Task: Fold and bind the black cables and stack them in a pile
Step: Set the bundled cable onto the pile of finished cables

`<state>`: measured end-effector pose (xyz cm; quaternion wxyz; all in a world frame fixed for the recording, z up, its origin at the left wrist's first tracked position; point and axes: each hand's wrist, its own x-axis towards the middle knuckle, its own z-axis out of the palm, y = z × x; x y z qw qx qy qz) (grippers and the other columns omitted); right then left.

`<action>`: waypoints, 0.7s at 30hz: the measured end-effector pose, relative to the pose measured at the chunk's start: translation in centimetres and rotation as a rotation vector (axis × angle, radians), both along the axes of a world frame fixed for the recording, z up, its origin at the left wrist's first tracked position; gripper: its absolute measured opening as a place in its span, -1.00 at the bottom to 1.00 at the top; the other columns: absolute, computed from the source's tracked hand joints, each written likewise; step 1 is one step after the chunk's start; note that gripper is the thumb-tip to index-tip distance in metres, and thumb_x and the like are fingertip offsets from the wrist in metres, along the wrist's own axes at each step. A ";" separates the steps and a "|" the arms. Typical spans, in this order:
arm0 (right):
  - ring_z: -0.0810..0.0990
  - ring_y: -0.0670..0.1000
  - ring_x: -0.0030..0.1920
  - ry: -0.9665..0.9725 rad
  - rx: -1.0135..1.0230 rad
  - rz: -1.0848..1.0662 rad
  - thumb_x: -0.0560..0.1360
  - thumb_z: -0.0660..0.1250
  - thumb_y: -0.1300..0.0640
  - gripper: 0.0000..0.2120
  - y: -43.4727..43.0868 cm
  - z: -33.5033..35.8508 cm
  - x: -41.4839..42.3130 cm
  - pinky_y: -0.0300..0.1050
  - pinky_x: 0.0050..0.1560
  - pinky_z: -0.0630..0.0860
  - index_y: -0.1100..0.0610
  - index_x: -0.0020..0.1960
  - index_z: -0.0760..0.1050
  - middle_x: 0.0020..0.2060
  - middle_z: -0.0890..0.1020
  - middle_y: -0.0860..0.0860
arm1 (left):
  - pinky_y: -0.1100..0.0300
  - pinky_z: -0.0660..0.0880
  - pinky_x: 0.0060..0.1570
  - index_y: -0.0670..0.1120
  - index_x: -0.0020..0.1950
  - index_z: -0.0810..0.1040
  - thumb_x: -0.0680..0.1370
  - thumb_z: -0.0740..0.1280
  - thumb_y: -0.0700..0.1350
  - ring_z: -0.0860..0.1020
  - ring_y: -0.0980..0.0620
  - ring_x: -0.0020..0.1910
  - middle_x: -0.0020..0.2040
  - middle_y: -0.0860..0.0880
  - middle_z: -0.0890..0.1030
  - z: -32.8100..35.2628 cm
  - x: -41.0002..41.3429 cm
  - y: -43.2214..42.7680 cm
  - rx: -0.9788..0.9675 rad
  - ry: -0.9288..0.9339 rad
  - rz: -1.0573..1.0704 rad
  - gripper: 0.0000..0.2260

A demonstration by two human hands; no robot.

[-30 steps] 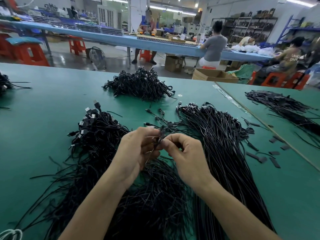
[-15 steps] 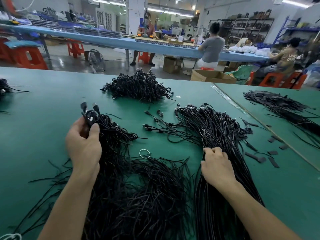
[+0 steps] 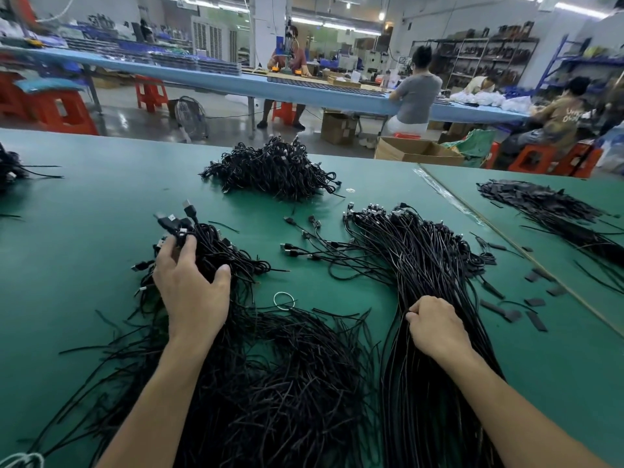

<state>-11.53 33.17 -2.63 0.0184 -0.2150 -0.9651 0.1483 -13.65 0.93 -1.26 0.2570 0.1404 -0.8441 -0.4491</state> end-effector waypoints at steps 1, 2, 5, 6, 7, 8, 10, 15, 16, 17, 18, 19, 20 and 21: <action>0.45 0.05 -0.04 -0.005 -0.013 0.005 0.65 0.19 0.10 -0.81 0.0 0.1 -0.2 -0.08 -0.08 0.40 0.12 0.17 0.53 0.05 0.52 0.05 | -0.04 0.14 0.53 -0.21 0.54 0.29 0.56 0.42 -0.18 0.12 -0.12 0.55 0.56 -0.15 0.17 0.0 0.0 0.1 0.006 0.025 0.007 -0.41; 0.46 0.07 0.01 0.005 -0.026 0.016 0.65 0.18 0.10 -0.81 -0.1 0.4 -0.4 -0.07 -0.03 0.41 0.12 0.17 0.52 0.09 0.53 0.08 | -0.01 0.14 0.52 -0.22 0.53 0.30 0.56 0.42 -0.19 0.13 -0.12 0.55 0.55 -0.16 0.19 0.1 0.0 0.0 0.014 0.038 0.018 -0.43; 0.52 0.05 -0.01 0.114 -0.189 0.060 0.65 0.18 0.13 -0.89 -1.0 1.7 -0.7 -0.10 -0.09 0.44 0.08 0.02 0.47 0.01 0.55 0.05 | 0.05 0.20 0.44 -0.24 0.50 0.35 0.55 0.43 -0.17 0.23 -0.17 0.46 0.46 -0.21 0.26 -0.3 -0.2 -0.8 -0.021 0.000 0.079 -0.44; 0.53 0.01 -0.10 0.157 -0.331 0.069 0.64 0.18 0.15 -0.89 -1.5 2.3 -0.7 -0.13 -0.19 0.43 0.07 -0.04 0.45 -0.06 0.57 0.03 | 0.07 0.25 0.38 -0.23 0.47 0.39 0.54 0.44 -0.16 0.30 -0.17 0.36 0.39 -0.22 0.30 -0.5 -0.3 -1.0 -0.024 -0.009 0.090 -0.47; 0.53 -0.01 -0.19 0.191 -0.491 0.079 0.64 0.19 0.16 -0.87 -2.1 2.9 -0.7 -0.15 -0.23 0.42 0.08 -0.07 0.44 -0.13 0.57 0.02 | 0.11 0.32 0.29 -0.20 0.43 0.44 0.53 0.45 -0.17 0.38 -0.13 0.22 0.31 -0.20 0.33 -0.7 -0.4 -1.1 -0.002 0.004 0.092 -0.52; 0.49 -0.01 -0.26 0.219 -0.621 0.089 0.64 0.19 0.17 -0.85 -2.7 3.5 -0.7 -0.14 -0.24 0.42 0.10 -0.10 0.44 -0.21 0.55 0.00 | 0.13 0.39 0.18 -0.15 0.35 0.47 0.53 0.45 -0.17 0.43 -0.07 0.05 0.23 -0.16 0.36 -0.7 -0.3 -1.0 0.047 0.036 0.089 -0.59; 0.40 -0.02 -0.34 0.248 -0.692 0.113 0.65 0.18 0.11 -0.77 -4.1 4.4 -0.4 -0.08 -0.24 0.39 0.15 -0.15 0.45 -0.36 0.46 -0.03 | 0.15 0.51 -0.05 -0.04 0.13 0.45 0.52 0.47 -0.16 0.47 0.06 -0.20 0.08 -0.07 0.46 -0.4 -0.1 -0.4 0.152 0.124 0.071 -0.73; 0.33 -0.17 -0.59 0.249 -0.470 0.445 0.63 0.25 0.00 -0.70 -8.8 6.6 1.8 -0.36 -0.52 0.25 0.06 -0.17 0.65 -0.63 0.43 -0.16 | 0.39 0.52 -0.23 0.15 -0.09 0.53 0.44 0.52 -0.23 0.57 0.22 -0.24 -0.18 0.13 0.60 0.6 0.8 1.4 0.083 0.205 -0.296 -0.70; 0.35 -0.18 -0.58 0.231 -0.465 0.550 0.61 0.29 0.01 -0.71 -9.9 7.2 2.5 -0.36 -0.51 0.27 0.04 -0.22 0.65 -0.62 0.45 -0.18 | 0.41 0.51 -0.21 0.20 0.02 0.54 0.41 0.54 -0.26 0.57 0.24 -0.16 -0.09 0.13 0.60 0.7 1.1 1.9 0.048 0.179 -0.435 -0.60; 0.36 -0.18 -0.55 0.202 -0.465 0.650 0.59 0.31 0.00 -0.72 -10.9 7.6 3.0 -0.35 -0.48 0.28 0.04 -0.26 0.63 -0.59 0.46 -0.17 | 0.39 0.50 -0.13 0.26 0.14 0.52 0.39 0.54 -0.27 0.54 0.25 -0.05 0.02 0.13 0.58 0.7 1.4 2.3 0.017 0.152 -0.586 -0.48; 0.36 -0.17 -0.52 0.167 -0.461 0.745 0.57 0.33 0.00 -0.72 -11.8 8.0 3.6 -0.33 -0.45 0.28 0.07 -0.27 0.63 -0.55 0.47 -0.14 | 0.36 0.48 0.00 0.29 0.24 0.50 0.38 0.53 -0.27 0.51 0.25 0.08 0.14 0.14 0.54 0.8 1.6 2.7 -0.039 0.105 -0.707 -0.40; 0.36 -0.16 -0.49 0.140 -0.451 0.828 0.55 0.34 0.00 -0.73 -12.6 8.2 4.1 -0.31 -0.44 0.28 0.10 -0.25 0.62 -0.52 0.47 -0.11 | 0.29 0.45 0.13 0.25 0.28 0.52 0.37 0.49 -0.27 0.48 0.22 0.20 0.23 0.14 0.52 0.8 1.7 3.1 -0.092 0.088 -0.812 -0.40; 0.38 -0.15 -0.48 0.139 -0.448 0.880 0.55 0.34 0.01 -0.74 -13.2 8.5 4.5 -0.29 -0.43 0.29 0.12 -0.24 0.62 -0.49 0.48 -0.11 | 0.23 0.43 0.21 0.16 0.24 0.59 0.36 0.42 -0.26 0.47 0.17 0.27 0.26 0.11 0.52 0.6 1.8 3.3 -0.120 0.072 -0.887 -0.48; 0.39 -0.15 -0.47 0.166 -0.459 0.896 0.54 0.34 0.03 -0.76 -13.5 8.8 4.8 -0.28 -0.42 0.32 0.12 -0.23 0.62 -0.47 0.50 -0.11 | 0.22 0.45 0.20 0.07 0.12 0.66 0.36 0.38 -0.25 0.51 0.15 0.25 0.22 0.08 0.56 0.5 1.8 3.5 -0.088 0.093 -0.920 -0.61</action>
